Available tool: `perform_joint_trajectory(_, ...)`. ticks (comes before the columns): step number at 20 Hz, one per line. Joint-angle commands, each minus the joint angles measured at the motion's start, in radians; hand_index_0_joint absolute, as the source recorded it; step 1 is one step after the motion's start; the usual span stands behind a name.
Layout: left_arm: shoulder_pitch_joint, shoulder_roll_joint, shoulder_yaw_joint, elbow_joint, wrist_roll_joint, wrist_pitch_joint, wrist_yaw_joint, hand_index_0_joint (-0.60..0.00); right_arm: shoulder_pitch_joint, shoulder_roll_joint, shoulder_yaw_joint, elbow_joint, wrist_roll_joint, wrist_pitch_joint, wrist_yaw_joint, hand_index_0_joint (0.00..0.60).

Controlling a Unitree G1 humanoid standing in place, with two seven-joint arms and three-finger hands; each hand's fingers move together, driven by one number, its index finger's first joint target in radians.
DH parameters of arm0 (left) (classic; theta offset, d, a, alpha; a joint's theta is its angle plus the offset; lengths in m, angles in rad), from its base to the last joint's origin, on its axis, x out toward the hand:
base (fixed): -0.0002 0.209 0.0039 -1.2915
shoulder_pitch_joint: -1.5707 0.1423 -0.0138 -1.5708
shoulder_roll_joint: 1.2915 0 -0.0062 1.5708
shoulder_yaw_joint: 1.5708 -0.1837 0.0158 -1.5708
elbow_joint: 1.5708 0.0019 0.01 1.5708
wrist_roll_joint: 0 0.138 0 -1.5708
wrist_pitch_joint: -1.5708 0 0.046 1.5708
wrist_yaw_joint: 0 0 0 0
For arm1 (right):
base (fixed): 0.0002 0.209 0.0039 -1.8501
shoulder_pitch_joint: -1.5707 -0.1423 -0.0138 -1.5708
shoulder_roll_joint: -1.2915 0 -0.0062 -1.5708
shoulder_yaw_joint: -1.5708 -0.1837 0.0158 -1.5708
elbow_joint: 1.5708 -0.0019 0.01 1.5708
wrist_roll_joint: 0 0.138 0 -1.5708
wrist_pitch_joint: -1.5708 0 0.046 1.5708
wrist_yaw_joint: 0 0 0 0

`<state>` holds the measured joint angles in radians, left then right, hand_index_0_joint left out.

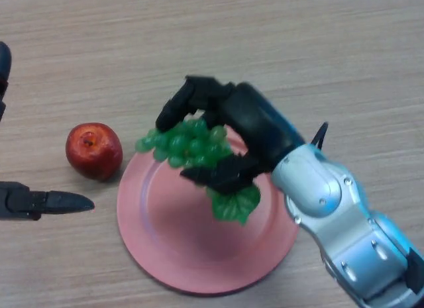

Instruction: Pick up the green grapes and place it on the plate

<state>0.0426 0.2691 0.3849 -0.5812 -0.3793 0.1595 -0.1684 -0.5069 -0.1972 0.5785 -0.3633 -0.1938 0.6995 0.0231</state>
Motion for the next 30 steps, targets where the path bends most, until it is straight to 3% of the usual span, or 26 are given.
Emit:
perform_joint_trajectory(1,-0.023,0.053,0.109,-0.073,-0.033,-0.073,0.028,0.0,-0.037,0.007,-0.026,-0.116,0.054,-0.058,-0.13,0.6)
perform_joint_trajectory(2,-0.023,0.053,0.11,-0.073,-0.034,-0.074,0.028,0.0,-0.036,0.007,-0.024,-0.12,0.054,-0.055,-0.13,0.55)
perform_joint_trajectory(5,-0.022,0.057,0.113,-0.08,-0.027,-0.072,0.03,0.0,-0.011,0.007,-0.016,-0.17,0.025,-0.03,-0.113,0.151)
perform_joint_trajectory(6,-0.022,0.062,0.116,-0.089,-0.02,-0.061,0.032,0.0,0.012,0.007,-0.023,-0.207,0.008,-0.017,-0.094,0.051)
perform_joint_trajectory(7,-0.023,0.067,0.114,-0.101,-0.003,-0.046,0.03,0.0,0.038,0.007,-0.044,-0.253,-0.007,-0.001,-0.063,0.0)
perform_joint_trajectory(12,-0.033,0.055,0.065,-0.167,0.03,0.018,0.021,0.0,0.107,0.007,-0.178,-0.408,0.06,0.031,0.04,0.0)
perform_joint_trajectory(17,-0.054,0.048,0.033,-0.198,0.016,0.026,0.011,0.0,0.215,0.005,-0.479,-0.491,0.102,-0.054,0.223,0.0)
perform_joint_trajectory(21,-0.059,0.055,0.028,-0.164,-0.006,0.012,0.011,0.0,0.319,-0.043,-0.6,-0.483,0.205,-0.194,0.215,0.0)
perform_joint_trajectory(25,-0.073,0.068,0.007,-0.151,0.023,0.026,-0.023,0.0,0.335,-0.061,-0.632,-0.422,0.209,-0.298,0.163,0.0)
perform_joint_trajectory(30,-0.091,0.073,0.001,-0.144,0.018,0.049,-0.009,0.0,0.349,-0.065,-0.631,-0.441,0.201,-0.307,0.155,0.0)
